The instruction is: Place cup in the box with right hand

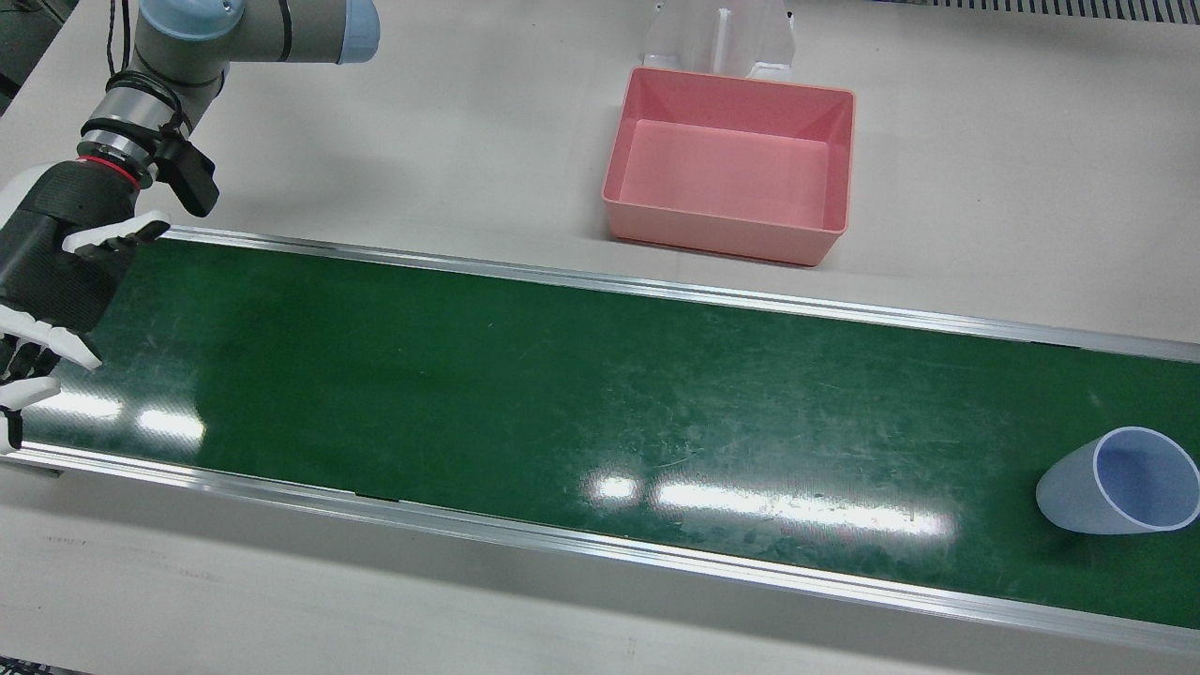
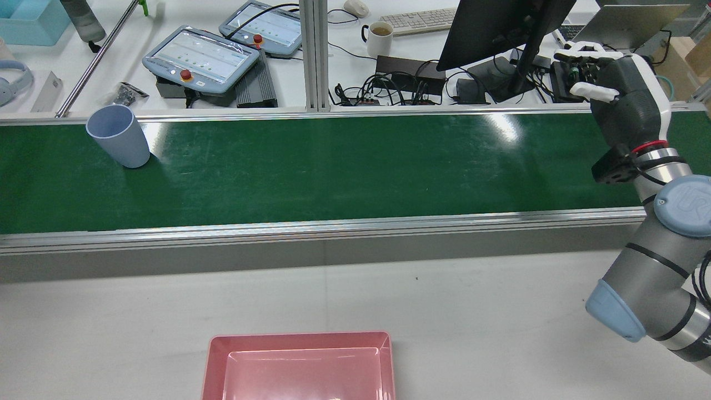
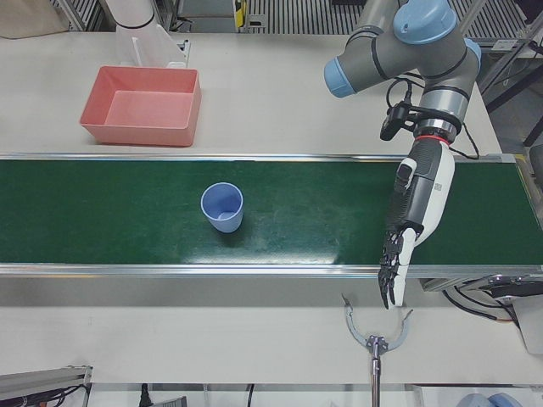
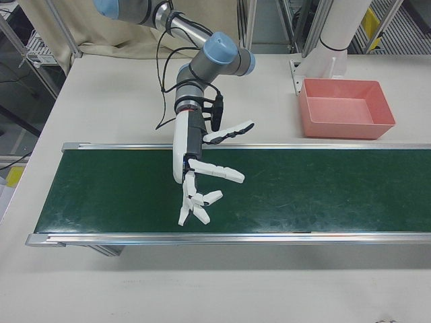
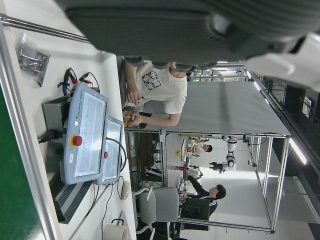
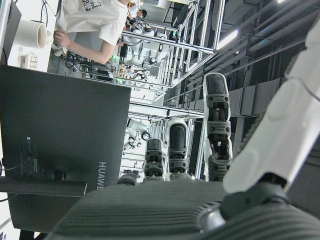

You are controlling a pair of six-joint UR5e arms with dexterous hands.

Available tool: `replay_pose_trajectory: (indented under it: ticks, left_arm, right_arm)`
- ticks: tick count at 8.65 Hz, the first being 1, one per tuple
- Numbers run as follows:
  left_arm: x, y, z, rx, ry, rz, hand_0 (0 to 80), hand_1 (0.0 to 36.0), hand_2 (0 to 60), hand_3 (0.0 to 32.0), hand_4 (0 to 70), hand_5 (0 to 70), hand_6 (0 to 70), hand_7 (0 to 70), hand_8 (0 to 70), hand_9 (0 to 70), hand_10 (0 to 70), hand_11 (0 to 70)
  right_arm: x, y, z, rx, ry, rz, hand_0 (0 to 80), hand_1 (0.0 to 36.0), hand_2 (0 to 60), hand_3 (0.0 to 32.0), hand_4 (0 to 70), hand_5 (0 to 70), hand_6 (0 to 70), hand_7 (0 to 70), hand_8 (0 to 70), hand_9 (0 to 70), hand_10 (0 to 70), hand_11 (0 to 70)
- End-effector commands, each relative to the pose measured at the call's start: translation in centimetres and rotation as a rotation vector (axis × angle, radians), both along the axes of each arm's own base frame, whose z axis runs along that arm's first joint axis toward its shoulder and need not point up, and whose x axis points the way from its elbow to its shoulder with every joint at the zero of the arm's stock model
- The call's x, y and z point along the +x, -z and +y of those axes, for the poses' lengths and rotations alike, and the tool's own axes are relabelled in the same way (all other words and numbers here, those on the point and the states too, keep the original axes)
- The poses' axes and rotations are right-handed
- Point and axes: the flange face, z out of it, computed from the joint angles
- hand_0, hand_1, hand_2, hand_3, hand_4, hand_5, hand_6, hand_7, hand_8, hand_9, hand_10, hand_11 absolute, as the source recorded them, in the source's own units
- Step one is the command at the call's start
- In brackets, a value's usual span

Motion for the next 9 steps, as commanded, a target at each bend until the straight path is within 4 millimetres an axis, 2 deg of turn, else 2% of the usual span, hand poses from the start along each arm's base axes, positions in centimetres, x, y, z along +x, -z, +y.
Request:
replay_pose_trajectory:
  ticks: [1,4,6,9]
  left_arm:
    - [-0.01,-0.05,-0.01,-0.001,0.001,0.000,0.0,0.0,0.0,0.0,0.0,0.0,0.0,0.0,0.0,0.0,0.0,0.0]
    - [0.01,-0.05,0.00,-0.001,-0.001,0.000,0.0,0.0,0.0,0.0,0.0,0.0,0.0,0.0,0.0,0.0,0.0,0.0]
    - [-0.01,-0.05,-0.01,-0.001,0.001,0.000,0.0,0.0,0.0,0.0,0.0,0.0,0.0,0.0,0.0,0.0,0.0,0.0]
    - [0.01,-0.05,0.00,-0.001,-0.001,0.000,0.0,0.0,0.0,0.0,0.0,0.0,0.0,0.0,0.0,0.0,0.0,0.0]
  right_arm:
    - [0.51,0.23,0.44,-0.002,-0.001,0.002,48.2,4.4,0.0,0.0,62.3,0.3,10.7,61.4,7.2,21.5,0.0,0.0]
    - [0.00,0.55,0.90,-0.009,0.012,0.007,48.4,3.7,0.0,0.0,62.8,0.3,10.5,60.6,7.1,21.2,0.0,0.0]
    - [0.04,0.89,1.08,-0.011,0.014,0.009,49.0,1.7,0.0,0.0,65.5,0.2,10.5,60.7,7.1,21.3,0.0,0.0]
    - [-0.04,0.89,1.10,-0.011,0.015,0.009,48.0,3.6,0.0,0.0,63.3,0.2,10.7,61.2,7.2,21.5,0.0,0.0]
